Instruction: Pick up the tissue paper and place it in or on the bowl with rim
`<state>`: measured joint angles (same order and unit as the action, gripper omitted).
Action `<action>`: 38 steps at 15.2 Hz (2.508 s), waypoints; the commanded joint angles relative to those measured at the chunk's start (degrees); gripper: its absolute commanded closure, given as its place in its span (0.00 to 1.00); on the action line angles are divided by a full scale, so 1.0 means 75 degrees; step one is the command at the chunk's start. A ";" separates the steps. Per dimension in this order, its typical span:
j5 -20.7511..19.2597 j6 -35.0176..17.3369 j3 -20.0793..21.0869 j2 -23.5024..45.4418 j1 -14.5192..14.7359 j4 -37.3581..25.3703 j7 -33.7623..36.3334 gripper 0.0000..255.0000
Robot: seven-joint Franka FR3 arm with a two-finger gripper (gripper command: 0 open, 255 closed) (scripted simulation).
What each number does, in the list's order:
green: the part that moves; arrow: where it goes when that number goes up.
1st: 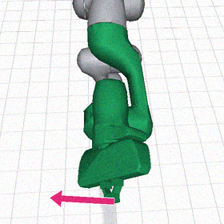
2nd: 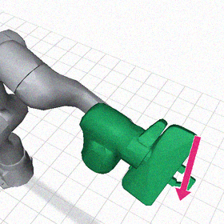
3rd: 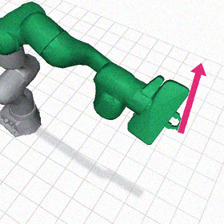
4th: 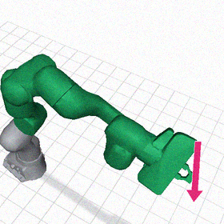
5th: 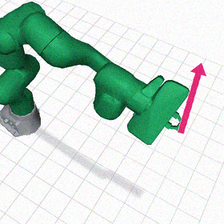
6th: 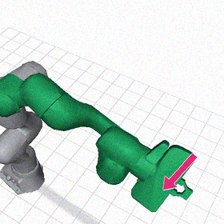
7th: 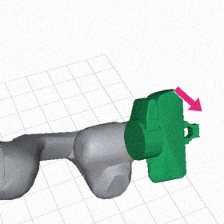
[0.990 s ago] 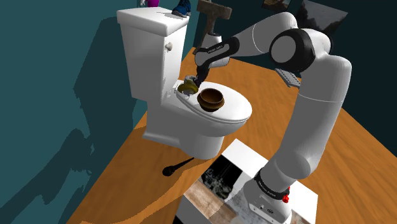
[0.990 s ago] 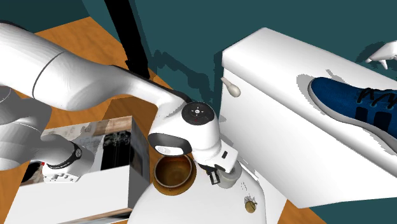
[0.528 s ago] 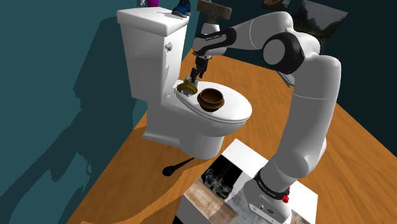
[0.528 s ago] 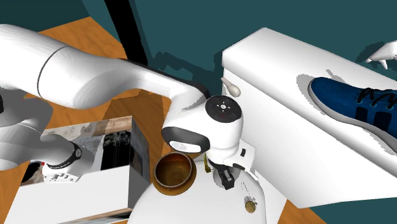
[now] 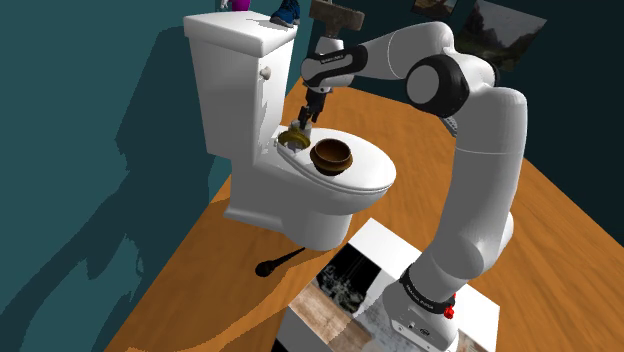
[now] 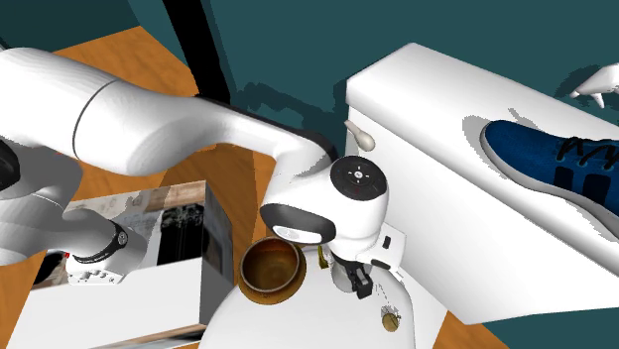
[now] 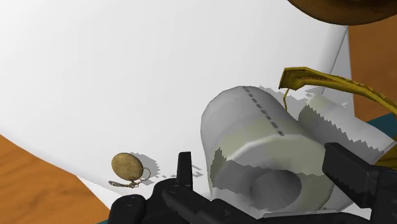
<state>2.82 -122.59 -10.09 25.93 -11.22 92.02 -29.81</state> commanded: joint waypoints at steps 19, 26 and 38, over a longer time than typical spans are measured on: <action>-0.0004 0.0077 0.0018 0.0160 -0.0007 0.0000 -0.0004 1.00; -0.0051 0.0684 -0.0002 -0.0082 -0.0002 -0.0368 0.0010 1.00; -0.0558 -0.1341 0.0066 -0.1448 0.0061 0.2202 -0.1202 0.00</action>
<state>-0.94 -129.84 -9.69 16.01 -10.78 105.70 -37.66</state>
